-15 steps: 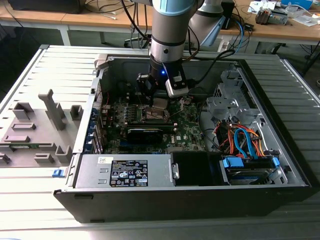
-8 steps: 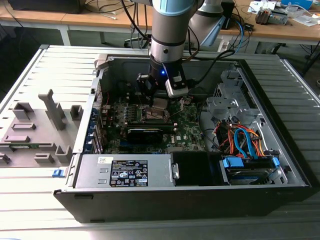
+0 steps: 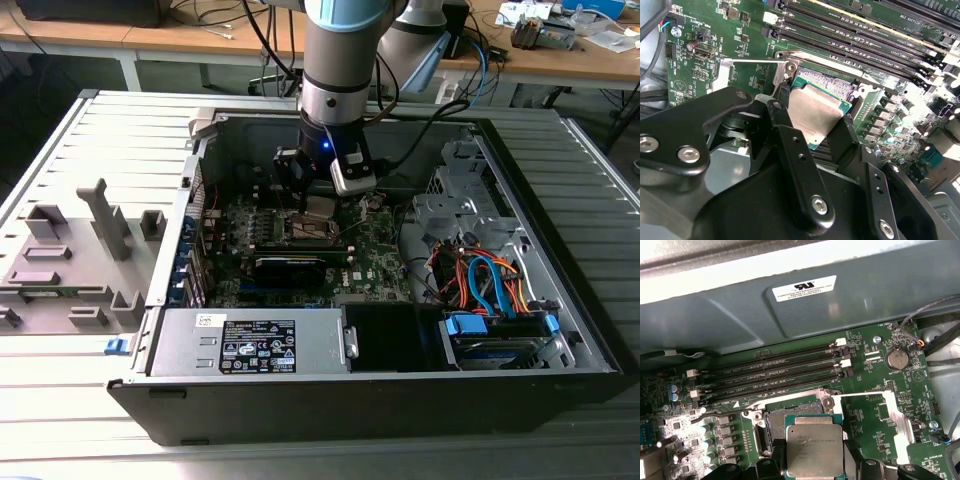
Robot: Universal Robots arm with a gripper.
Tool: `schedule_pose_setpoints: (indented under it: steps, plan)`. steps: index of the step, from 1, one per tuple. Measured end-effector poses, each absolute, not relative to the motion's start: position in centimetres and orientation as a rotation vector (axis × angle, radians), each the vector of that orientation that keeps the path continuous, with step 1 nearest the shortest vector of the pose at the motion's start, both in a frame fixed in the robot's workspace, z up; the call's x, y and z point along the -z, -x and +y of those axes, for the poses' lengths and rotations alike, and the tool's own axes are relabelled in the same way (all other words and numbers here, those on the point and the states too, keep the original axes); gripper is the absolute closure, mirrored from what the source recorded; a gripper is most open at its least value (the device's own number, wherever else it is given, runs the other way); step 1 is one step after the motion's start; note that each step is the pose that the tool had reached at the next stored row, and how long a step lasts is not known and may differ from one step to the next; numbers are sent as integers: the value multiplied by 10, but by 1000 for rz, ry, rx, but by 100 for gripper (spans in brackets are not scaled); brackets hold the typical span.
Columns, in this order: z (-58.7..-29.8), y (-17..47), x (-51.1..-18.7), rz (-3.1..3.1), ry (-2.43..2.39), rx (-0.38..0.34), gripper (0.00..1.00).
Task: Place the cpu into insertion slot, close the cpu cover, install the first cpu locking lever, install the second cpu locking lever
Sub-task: 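Place the cpu into insertion slot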
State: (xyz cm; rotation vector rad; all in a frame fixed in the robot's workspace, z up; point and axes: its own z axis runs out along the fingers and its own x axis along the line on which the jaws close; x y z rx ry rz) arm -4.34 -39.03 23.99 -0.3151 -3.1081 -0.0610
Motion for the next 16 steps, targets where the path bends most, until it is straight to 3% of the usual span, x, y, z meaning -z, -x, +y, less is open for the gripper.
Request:
schedule_pose_setpoints:
  steps: [16]
  plan:
    - [-390, 43, -239, -3105, 345, 61, 45]
